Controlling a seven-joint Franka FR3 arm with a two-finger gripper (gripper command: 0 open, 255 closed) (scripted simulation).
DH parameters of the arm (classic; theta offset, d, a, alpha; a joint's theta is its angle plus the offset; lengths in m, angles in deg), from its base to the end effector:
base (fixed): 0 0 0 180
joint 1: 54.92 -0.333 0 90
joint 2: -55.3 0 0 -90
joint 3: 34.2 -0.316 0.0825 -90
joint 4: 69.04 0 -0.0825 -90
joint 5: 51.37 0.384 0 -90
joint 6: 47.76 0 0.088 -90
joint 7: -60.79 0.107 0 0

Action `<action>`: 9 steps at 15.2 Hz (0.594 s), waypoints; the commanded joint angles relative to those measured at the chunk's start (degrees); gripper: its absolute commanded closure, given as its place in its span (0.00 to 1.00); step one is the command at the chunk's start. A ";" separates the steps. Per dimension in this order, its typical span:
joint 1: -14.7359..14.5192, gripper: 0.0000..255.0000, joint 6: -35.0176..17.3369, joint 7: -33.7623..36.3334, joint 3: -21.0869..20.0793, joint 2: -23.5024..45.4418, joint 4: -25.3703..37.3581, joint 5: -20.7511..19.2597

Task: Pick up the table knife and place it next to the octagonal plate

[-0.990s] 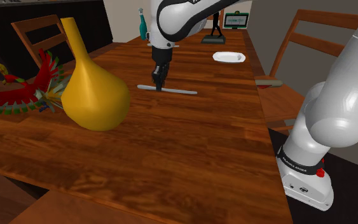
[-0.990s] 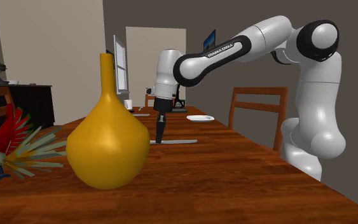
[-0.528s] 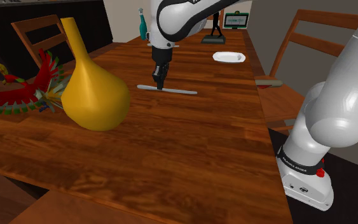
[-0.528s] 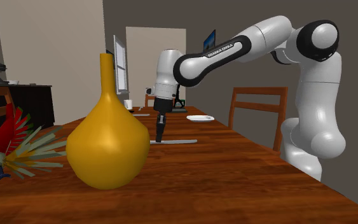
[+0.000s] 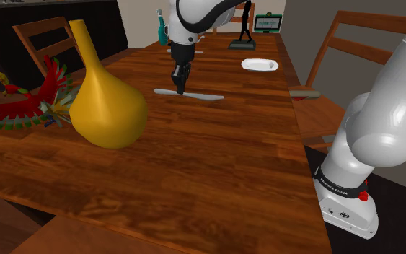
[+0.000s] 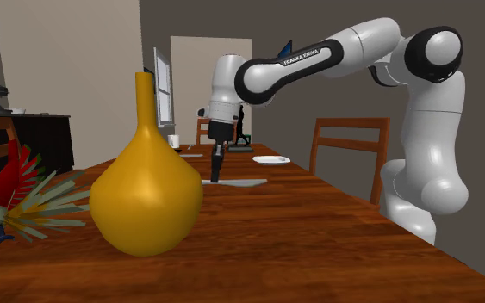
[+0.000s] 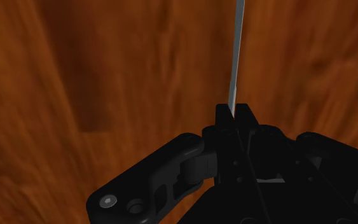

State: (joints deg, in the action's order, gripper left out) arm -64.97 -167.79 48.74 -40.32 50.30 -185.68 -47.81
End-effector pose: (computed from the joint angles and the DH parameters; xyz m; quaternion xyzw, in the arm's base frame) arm 0.5220 0.1559 0.4968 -0.9702 -0.2300 -0.0721 0.0259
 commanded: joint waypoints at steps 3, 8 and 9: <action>0.04 1.00 3.12 0.09 0.06 -0.56 2.54 -0.02; 0.08 1.00 6.93 0.24 0.11 -0.93 5.99 -0.08; 0.08 1.00 7.69 0.27 0.12 -0.97 6.72 -0.09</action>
State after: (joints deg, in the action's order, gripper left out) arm -64.89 -160.88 48.96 -40.20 49.31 -179.75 -47.89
